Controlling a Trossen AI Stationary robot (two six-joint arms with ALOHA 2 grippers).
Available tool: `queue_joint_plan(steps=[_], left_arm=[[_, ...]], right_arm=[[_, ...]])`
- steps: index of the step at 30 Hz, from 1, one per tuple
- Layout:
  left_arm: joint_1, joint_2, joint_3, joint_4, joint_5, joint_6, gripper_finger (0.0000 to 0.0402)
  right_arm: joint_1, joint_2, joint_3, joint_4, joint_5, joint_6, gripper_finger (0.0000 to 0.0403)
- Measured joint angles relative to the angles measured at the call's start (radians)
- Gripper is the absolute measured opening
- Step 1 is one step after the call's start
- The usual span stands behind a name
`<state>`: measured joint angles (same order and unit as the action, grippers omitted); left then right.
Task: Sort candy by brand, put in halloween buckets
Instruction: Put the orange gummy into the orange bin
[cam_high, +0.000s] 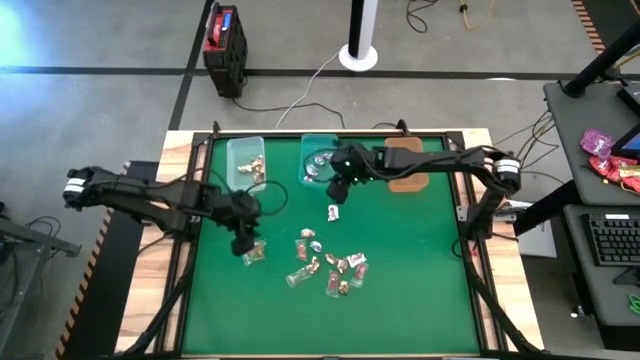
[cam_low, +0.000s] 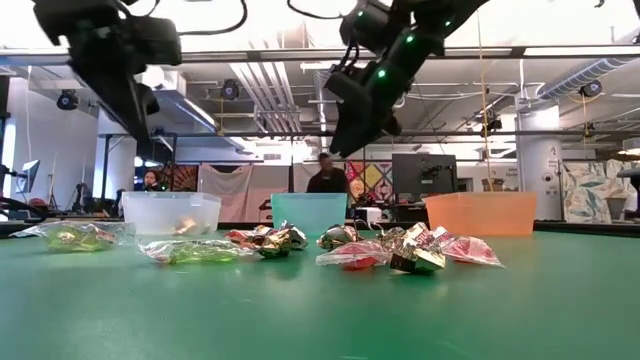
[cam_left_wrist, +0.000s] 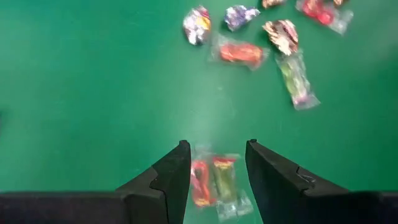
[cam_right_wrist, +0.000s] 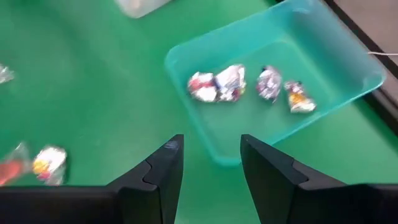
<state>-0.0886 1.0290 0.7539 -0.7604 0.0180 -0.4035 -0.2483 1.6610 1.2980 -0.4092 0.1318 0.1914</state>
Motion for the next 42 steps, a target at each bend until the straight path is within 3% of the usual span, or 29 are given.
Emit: queue_joint_plan(steps=[6, 9, 26, 30, 35, 42], left_arm=[[-0.093, 0.022, -0.074, 0.134, -0.017, -0.014, 0.0137], [-0.115, 0.055, -0.110, 0.182, -0.082, -0.044, 0.0137], [-0.120, 0.321, -0.148, 0.253, -0.113, -0.081, 0.0135], [-0.120, 0.354, -0.142, 0.254, -0.113, -0.081, 0.0104], [-0.120, 0.360, -0.131, 0.253, -0.113, -0.052, 0.0014], [-0.120, 0.297, -0.082, 0.251, -0.185, 0.033, 0.0002]], right_arm=[[0.065, -0.055, -0.061, 0.026, 0.000, 0.037, 0.0154], [0.088, -0.072, -0.082, 0.032, 0.005, 0.052, 0.0157], [0.107, -0.100, -0.119, 0.033, 0.053, 0.073, 0.0155], [0.107, -0.100, -0.129, 0.032, 0.053, 0.078, 0.0155], [0.107, -0.100, -0.139, 0.032, 0.053, 0.086, 0.0155], [0.116, -0.100, -0.161, 0.056, 0.053, 0.070, 0.0155]])
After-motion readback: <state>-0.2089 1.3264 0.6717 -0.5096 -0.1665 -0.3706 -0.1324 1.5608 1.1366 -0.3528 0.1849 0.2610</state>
